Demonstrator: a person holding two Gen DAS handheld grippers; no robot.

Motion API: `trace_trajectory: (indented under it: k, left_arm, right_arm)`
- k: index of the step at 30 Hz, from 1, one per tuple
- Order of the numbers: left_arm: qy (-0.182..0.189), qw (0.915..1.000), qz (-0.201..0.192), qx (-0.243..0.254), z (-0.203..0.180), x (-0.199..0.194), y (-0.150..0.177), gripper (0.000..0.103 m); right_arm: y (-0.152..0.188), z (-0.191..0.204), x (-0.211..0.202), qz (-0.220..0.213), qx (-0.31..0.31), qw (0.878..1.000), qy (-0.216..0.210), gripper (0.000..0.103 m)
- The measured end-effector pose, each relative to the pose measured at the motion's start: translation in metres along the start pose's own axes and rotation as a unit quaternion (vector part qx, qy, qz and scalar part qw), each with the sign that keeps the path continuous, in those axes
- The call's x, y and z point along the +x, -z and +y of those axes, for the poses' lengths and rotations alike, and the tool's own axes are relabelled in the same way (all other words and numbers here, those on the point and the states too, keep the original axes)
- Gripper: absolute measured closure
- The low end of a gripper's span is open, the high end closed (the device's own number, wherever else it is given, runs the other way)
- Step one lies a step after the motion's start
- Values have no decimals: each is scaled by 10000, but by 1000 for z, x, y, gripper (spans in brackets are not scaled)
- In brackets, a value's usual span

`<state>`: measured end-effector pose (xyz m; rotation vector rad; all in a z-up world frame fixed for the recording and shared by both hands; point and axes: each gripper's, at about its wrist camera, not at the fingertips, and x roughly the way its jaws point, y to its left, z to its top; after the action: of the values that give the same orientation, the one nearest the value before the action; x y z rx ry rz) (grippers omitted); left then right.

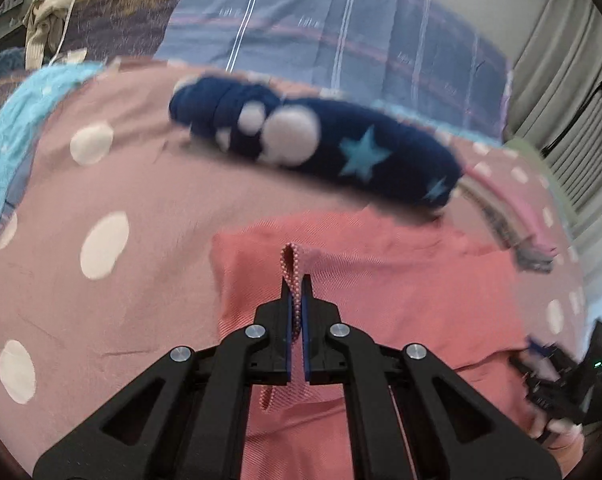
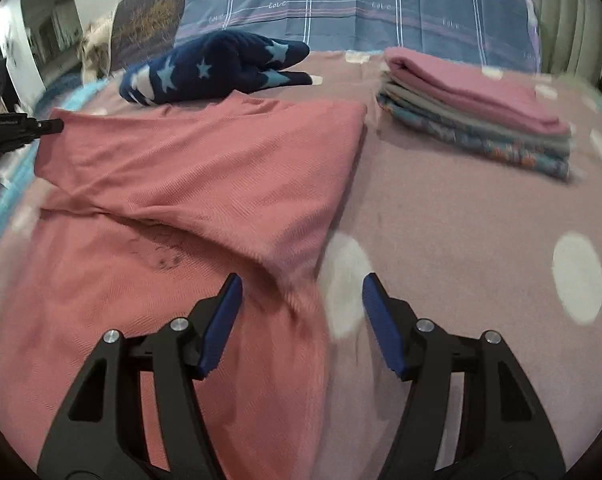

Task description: Fold small clothes

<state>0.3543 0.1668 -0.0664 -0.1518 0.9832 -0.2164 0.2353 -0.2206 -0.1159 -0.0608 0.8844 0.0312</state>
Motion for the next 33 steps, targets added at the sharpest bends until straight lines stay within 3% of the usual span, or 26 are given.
trace_trajectory:
  k: [1, 2, 4, 6, 9, 14, 16, 18, 21, 23, 24, 25, 26, 27, 29, 32, 33]
  left_arm:
    - [-40, 10000, 63, -23, 4, 8, 2, 99]
    - [-157, 9997, 162, -82, 10, 19, 8, 97]
    - [-296, 9991, 292, -114, 20, 37, 18, 88]
    - [-170, 9998, 30, -31, 24, 38, 26, 87]
    - [-252, 9995, -50, 166, 21, 35, 28, 85]
    - [-250, 9982, -357, 422, 12, 12, 21, 77]
    - [-203, 9977, -501, 419, 8, 8, 15, 74]
    - [-237, 9973, -526, 445, 2, 14, 11, 67]
    - [-488, 9970, -138, 585, -9, 44, 19, 61]
    - [-767, 9929, -399, 822, -17, 54, 32, 54]
    - [-891, 9906, -447, 940, -22, 54, 34, 54]
    - [-983, 9890, -467, 1002, -25, 53, 35, 54]
    - [-1030, 9881, -471, 1038, -27, 53, 35, 54]
    - [-1008, 9885, -477, 1019, -25, 53, 35, 54]
    - [-861, 9910, -497, 901, -19, 52, 35, 54]
    - [-836, 9913, -529, 869, -17, 53, 35, 53]
    - [-865, 9908, -535, 891, -19, 53, 35, 53]
  right_arm:
    - [0, -7, 1, -67, 156, 9991, 382, 51]
    - [2, -21, -1, -85, 541, 9978, 364, 48]
    - [8, -44, 0, 4, 1110, 9938, -59, 46]
    - [12, -45, 0, 22, 934, 9956, -118, 46]
    - [13, -36, -7, 83, 444, 9990, 18, 42]
    - [5, -54, -32, 7, 754, 9936, -846, 39]
    - [-15, -64, -34, -187, 927, 9915, -891, 37]
    - [-36, -68, -20, -208, 1048, 9891, -1017, 36]
    - [-66, -76, 27, 114, 1482, 9793, -1372, 36]
    - [-75, -77, 53, 308, 1732, 9747, -1378, 38]
    - [-79, -76, 67, 350, 1836, 9724, -1395, 41]
    - [-82, -75, 71, 327, 1838, 9719, -1431, 63]
    - [-83, -71, 71, 302, 1786, 9706, -1588, 99]
    - [-86, -64, 65, 182, 1702, 9714, -1644, 99]
    - [-89, -56, 47, -228, 1308, 9868, -926, 99]
    - [-84, -61, 70, 67, 1011, 9947, 153, 103]
    - [-80, -68, 77, 127, 1088, 9940, 45, 103]
